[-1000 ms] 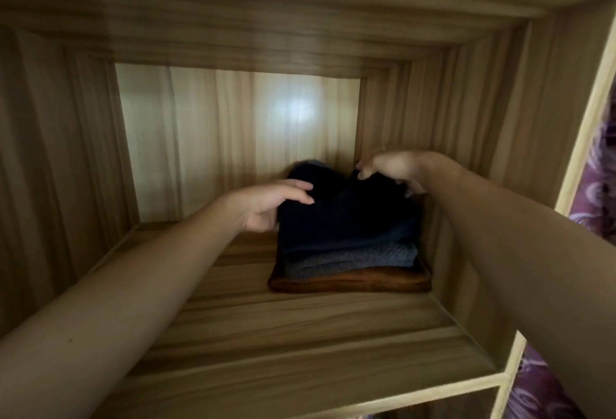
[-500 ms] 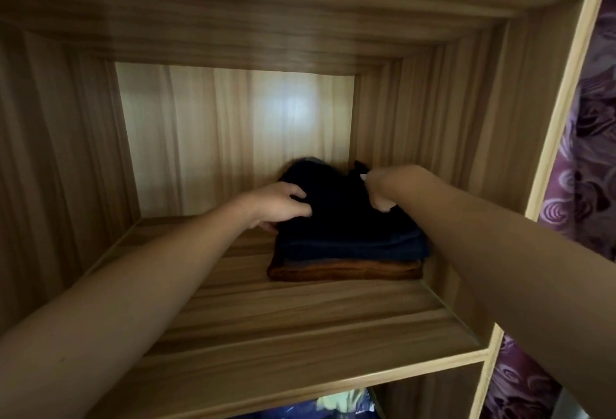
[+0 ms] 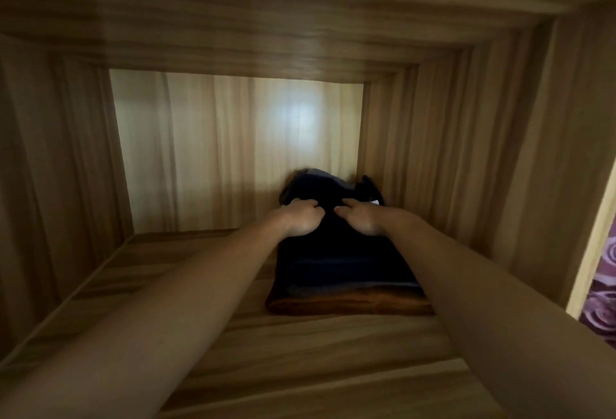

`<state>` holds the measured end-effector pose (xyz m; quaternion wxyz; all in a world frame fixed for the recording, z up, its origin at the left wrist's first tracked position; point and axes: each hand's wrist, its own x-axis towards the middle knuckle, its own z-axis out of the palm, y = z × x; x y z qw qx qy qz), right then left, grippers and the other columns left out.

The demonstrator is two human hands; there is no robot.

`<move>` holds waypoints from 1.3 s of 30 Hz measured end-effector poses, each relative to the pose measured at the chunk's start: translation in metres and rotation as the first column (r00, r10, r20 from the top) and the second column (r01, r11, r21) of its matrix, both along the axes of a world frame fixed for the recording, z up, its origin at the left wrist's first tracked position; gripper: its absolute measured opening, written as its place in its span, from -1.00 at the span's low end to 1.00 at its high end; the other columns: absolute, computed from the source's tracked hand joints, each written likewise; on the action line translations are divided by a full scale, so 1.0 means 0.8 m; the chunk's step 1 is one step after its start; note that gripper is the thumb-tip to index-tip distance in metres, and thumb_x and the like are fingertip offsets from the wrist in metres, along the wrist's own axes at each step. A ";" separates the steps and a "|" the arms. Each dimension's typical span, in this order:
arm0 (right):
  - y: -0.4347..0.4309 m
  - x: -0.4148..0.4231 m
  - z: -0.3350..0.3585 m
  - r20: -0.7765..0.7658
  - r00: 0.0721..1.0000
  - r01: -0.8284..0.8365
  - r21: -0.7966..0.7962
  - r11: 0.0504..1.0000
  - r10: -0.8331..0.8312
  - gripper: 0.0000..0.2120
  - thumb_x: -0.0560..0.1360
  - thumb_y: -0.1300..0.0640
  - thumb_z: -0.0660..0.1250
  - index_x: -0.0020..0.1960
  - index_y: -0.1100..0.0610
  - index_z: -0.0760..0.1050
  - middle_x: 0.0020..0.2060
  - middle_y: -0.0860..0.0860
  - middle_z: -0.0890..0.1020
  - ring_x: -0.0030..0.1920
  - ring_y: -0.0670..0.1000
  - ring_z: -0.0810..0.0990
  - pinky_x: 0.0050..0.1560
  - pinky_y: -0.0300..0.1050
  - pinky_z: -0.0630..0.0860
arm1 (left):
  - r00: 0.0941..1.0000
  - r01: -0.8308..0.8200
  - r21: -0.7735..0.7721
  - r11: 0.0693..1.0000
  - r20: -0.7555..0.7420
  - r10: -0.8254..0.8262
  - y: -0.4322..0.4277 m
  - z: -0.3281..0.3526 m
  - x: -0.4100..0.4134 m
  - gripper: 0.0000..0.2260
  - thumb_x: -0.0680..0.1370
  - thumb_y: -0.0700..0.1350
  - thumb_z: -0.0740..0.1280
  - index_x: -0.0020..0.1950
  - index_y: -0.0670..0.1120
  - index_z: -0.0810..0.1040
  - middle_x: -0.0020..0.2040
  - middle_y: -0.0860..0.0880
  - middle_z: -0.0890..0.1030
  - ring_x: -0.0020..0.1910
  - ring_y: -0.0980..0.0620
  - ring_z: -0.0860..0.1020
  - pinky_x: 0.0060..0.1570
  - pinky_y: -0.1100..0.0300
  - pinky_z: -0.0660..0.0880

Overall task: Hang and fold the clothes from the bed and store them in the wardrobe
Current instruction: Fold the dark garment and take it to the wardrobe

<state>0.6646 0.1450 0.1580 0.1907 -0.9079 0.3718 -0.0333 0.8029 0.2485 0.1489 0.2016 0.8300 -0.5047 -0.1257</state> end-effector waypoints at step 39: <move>0.139 -0.190 -0.026 0.017 0.962 -0.250 -0.342 0.906 0.272 -0.32 0.55 -0.38 0.18 0.57 -0.11 0.21 0.48 0.09 0.33 0.42 0.17 0.36 0.35 0.15 0.43 | 0.995 0.023 -0.006 1.000 0.096 -0.022 0.239 -0.021 -0.138 -0.39 0.64 0.30 0.05 0.64 0.07 0.09 0.58 0.05 0.27 0.49 0.04 0.32 0.48 0.11 0.25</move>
